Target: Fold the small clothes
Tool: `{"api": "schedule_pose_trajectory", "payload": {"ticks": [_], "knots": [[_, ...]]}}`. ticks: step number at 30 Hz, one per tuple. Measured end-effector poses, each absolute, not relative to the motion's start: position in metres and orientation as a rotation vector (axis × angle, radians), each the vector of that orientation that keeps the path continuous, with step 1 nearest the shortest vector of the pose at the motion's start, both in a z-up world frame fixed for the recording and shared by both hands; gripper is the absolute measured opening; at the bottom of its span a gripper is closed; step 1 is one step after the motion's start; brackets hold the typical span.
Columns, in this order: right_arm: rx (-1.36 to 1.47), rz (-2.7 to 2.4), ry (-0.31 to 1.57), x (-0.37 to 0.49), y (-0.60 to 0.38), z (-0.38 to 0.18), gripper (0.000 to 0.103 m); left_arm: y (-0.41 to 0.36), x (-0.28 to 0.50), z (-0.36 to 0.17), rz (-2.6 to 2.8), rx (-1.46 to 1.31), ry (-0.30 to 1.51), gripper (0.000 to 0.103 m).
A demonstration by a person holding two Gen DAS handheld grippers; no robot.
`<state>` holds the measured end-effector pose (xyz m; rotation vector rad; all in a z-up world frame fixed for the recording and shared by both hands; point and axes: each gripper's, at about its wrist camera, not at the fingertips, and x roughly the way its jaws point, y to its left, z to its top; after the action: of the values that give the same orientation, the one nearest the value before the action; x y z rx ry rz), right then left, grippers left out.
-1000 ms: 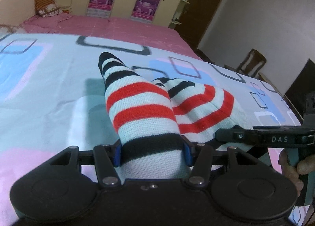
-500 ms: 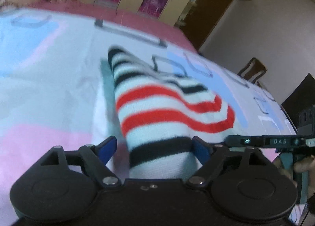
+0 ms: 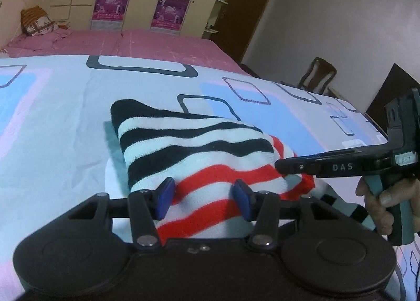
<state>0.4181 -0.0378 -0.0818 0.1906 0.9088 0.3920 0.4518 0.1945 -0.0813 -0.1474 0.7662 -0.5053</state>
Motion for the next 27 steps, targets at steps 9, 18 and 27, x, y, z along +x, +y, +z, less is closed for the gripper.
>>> {"api": "schedule_pose_trajectory", "payload": {"ticks": [9,18,27], "knots": [[0.174,0.378,0.871,0.398,-0.044,-0.056,0.027,0.200,0.425,-0.054,-0.529,-0.152,0.716,0.043],[-0.002,0.442,0.910,0.329,-0.036,-0.053,0.007,0.187,0.367,-0.063,-0.548,-0.114,0.765,0.039],[0.029,0.423,0.839,0.315,-0.045,-0.039,0.005,0.188,0.344,-0.046,-0.506,-0.049,0.746,0.034]]}}
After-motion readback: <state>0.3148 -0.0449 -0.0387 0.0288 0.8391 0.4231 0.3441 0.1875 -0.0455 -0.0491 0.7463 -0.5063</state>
